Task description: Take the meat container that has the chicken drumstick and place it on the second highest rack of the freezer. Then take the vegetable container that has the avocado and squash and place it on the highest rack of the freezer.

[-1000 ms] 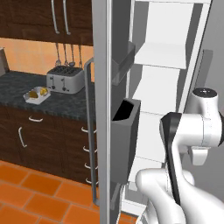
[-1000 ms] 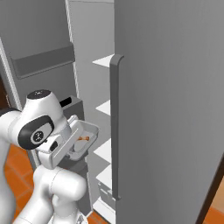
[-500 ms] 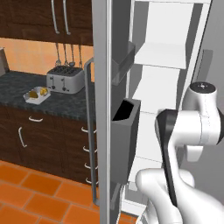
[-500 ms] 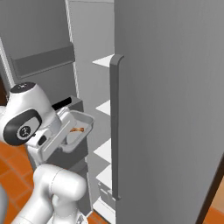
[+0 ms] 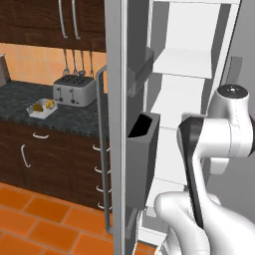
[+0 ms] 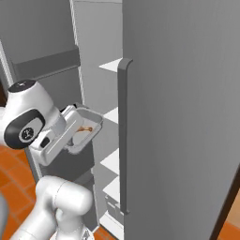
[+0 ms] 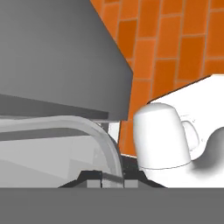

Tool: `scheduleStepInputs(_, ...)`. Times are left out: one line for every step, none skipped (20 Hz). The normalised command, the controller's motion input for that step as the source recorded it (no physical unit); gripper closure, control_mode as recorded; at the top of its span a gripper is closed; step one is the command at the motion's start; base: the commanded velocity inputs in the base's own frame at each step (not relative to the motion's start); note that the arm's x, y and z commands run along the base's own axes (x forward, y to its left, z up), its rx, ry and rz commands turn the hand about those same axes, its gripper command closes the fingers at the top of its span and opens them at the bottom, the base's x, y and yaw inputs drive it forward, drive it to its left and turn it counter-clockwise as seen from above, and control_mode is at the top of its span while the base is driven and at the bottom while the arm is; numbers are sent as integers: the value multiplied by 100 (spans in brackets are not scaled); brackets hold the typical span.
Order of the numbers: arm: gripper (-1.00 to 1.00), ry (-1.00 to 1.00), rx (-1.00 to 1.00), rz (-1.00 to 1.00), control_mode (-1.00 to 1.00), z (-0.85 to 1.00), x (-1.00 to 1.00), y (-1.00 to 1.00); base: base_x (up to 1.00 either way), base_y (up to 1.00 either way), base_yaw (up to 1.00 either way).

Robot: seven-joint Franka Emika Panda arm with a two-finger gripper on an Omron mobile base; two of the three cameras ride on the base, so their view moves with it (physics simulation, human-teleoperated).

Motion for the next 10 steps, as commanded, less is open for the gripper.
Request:
scheduleStepInputs(100, -5, -1, -5, -100, 0, 38, -7, 0, 0, 0)
scheduleStepInputs(100, -3, -2, -7, -100, 0, 56, -2, 0, 0, 0)
scheduleStepInputs(100, -3, 0, -8, -100, 0, 59, -17, 0, 0, 0)
scheduleStepInputs(100, -3, -2, -9, -100, 0, 55, -9, 0, 0, 0)
scheduleStepInputs(100, -1, -3, -11, -100, 0, 67, -9, 0, 0, 0)
scheduleStepInputs(100, -1, -2, -11, -100, 0, 71, -16, 0, 0, 0)
scheduleStepInputs(100, 0, -5, -13, -100, 0, 74, -20, 0, 0, 0)
scheduleStepInputs(100, 0, -5, -13, -100, 0, 73, -27, 0, 0, 0)
scheduleStepInputs(100, 0, -7, -16, -100, 0, 66, -32, 0, 0, 0)
scheduleStepInputs(100, 0, -12, -16, -100, 0, 68, -19, 0, 0, 0)
